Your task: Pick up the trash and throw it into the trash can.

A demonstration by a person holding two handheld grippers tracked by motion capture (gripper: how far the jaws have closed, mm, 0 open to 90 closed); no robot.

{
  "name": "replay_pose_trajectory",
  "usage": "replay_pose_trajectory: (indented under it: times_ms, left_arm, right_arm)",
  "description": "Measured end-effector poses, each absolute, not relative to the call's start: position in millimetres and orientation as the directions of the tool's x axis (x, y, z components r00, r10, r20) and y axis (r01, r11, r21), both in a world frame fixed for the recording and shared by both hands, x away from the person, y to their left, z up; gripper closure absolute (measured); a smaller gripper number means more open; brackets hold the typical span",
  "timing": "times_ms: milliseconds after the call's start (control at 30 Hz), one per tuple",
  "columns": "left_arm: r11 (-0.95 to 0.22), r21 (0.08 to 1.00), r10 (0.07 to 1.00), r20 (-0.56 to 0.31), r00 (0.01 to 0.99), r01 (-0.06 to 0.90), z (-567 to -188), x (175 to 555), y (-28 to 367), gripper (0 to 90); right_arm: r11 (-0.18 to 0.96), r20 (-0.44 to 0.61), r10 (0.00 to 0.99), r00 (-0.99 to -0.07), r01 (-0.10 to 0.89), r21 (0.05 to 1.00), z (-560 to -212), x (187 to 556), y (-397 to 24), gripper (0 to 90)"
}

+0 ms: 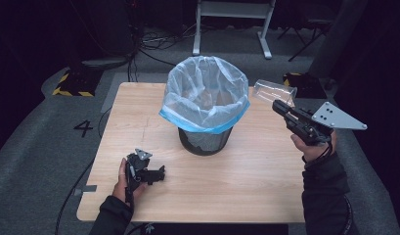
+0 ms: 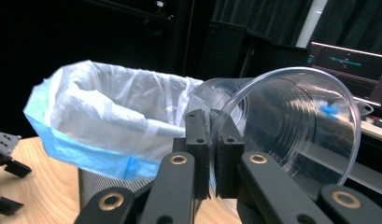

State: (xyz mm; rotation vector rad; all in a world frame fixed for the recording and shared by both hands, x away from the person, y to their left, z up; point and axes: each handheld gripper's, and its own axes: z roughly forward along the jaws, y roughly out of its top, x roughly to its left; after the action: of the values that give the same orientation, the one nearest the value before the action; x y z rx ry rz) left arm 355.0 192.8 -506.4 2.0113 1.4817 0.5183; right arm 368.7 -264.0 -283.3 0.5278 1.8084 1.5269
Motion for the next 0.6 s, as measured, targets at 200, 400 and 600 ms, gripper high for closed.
replay_pose_trajectory:
  times_ms: [200,400,600]
  left_arm:
    - [-0.213,0.655,0.951,-0.030,0.307,0.725,-506,355,193,0.4]
    - [-0.214,0.655,0.951,-0.030,0.308,0.725,-506,355,193,0.4]
    - [-0.214,0.655,0.951,-0.030,0.307,0.725,-506,355,193,0.4]
  right_arm:
    - [0.221,-0.255,0.682,-0.686,-0.140,0.965,-282,373,-249,87.1]
    - [0.228,-0.253,0.665,-0.703,-0.132,0.965,-281,377,-237,87.0]
    - [0.239,-0.260,0.649,-0.715,-0.133,0.962,-280,380,-224,87.1]
